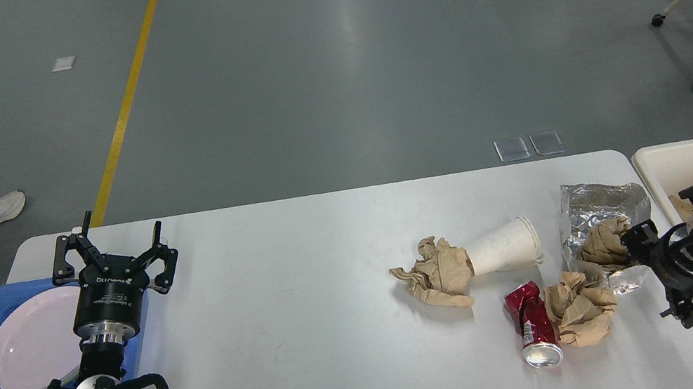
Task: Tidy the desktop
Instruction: 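Move the right gripper to the clear plastic bag beside the bin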
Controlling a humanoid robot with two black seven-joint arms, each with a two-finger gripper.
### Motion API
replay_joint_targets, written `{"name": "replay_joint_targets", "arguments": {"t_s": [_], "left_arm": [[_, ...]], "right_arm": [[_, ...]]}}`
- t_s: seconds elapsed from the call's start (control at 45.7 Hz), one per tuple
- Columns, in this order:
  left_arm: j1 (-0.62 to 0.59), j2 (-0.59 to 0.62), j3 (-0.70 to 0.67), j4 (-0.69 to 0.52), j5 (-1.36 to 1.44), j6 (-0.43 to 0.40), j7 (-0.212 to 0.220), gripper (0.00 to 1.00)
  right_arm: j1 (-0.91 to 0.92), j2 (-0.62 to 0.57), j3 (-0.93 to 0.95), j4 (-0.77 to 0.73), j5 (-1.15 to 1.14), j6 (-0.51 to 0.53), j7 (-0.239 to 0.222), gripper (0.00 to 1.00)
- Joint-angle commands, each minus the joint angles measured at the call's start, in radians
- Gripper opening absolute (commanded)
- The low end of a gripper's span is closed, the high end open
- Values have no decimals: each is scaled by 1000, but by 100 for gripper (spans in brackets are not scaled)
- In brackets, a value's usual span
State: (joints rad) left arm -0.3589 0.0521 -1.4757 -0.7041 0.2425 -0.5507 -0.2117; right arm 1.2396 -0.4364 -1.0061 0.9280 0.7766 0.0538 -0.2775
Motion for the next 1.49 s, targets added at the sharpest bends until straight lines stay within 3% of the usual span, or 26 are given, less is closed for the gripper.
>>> {"name": "replay_joint_targets", "arguments": {"t_s": [0.0, 0.613, 0.701, 0.854, 0.876, 1.468], "left_arm": [[0, 0, 0, 0, 0, 0, 0, 96], [0, 0, 0, 0, 0, 0, 0, 96], [0, 0, 0, 0, 0, 0, 0, 96], [0, 0, 0, 0, 0, 0, 0, 96], [0, 0, 0, 0, 0, 0, 0, 96], [0, 2, 0, 0, 0, 0, 0, 96]], "right_arm": [[-3, 4, 3, -2, -3, 1, 0, 82], [-74, 42, 110, -48, -14, -3, 0, 81], [-80, 45, 112, -46, -16, 6, 0, 63], [-81, 42, 112, -46, -22, 15, 1, 3], [-83, 42, 112, -46, -23, 15, 1, 0], [-81, 30, 109, -69, -99, -2, 3, 0]]}}
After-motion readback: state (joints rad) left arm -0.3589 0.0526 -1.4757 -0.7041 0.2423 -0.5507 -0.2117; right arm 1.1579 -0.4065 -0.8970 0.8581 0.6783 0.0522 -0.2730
